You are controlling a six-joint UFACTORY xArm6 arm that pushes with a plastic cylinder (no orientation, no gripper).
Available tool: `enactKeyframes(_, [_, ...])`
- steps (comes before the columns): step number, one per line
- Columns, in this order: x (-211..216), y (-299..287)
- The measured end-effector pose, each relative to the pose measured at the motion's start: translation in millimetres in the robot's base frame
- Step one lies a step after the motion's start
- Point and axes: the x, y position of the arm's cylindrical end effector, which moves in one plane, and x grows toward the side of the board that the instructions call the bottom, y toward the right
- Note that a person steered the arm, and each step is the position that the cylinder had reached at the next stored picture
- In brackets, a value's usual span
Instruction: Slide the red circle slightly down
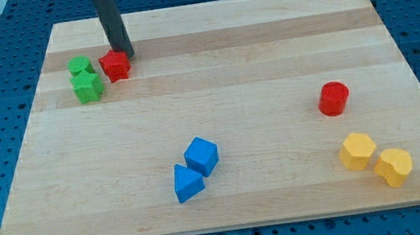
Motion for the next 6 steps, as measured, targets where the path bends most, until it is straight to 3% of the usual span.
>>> enactKeyframes(1, [1.2, 30.6])
enactKeyframes(2, [24.2, 119.3])
enactKeyframes(3, [39.9, 166.0])
enactKeyframes(5, [43.5, 192.4])
enactKeyframes(6, [57.4, 261.3])
